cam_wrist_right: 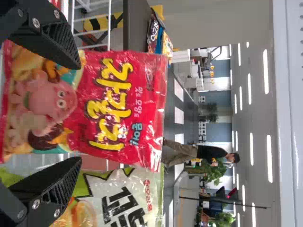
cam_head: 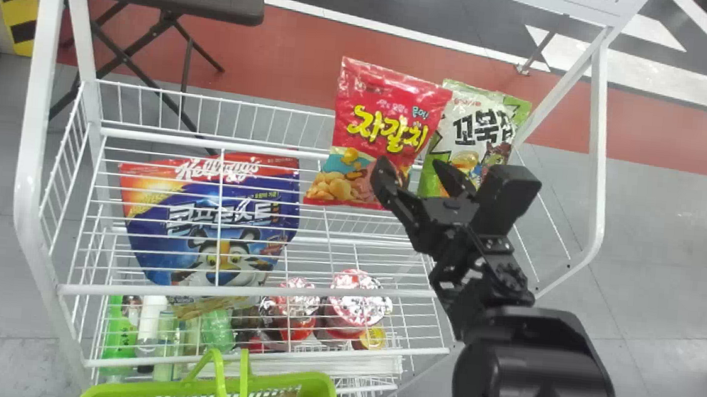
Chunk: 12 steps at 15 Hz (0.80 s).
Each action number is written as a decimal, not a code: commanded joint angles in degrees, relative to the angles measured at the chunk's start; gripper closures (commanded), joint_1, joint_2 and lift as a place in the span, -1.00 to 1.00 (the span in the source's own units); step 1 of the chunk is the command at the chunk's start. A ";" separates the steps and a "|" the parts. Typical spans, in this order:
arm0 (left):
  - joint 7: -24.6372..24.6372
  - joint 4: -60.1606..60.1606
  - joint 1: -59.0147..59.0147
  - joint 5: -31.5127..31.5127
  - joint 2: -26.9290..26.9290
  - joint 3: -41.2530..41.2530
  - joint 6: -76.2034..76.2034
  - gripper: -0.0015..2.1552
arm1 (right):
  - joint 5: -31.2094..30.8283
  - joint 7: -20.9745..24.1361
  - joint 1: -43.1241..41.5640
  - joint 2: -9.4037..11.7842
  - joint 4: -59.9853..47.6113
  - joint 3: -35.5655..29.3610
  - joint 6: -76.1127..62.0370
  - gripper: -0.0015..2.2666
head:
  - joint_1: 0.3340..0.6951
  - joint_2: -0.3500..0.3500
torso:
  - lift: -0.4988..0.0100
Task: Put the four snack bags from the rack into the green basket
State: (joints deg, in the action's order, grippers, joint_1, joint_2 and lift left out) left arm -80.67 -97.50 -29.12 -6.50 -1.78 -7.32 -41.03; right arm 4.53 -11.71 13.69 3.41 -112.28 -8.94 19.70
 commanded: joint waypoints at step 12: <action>0.51 0.55 1.26 -0.09 -0.07 0.38 -3.05 0.77 | 3.47 -10.00 -4.82 0.28 7.87 -3.10 -1.98 0.97 | 1.00 -1.00 | 0.94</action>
State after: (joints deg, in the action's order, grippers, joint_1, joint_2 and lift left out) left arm -80.15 -97.03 -27.95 -6.51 -1.85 -7.01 -44.01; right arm 6.95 -21.58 8.70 3.61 -104.36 -11.42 18.44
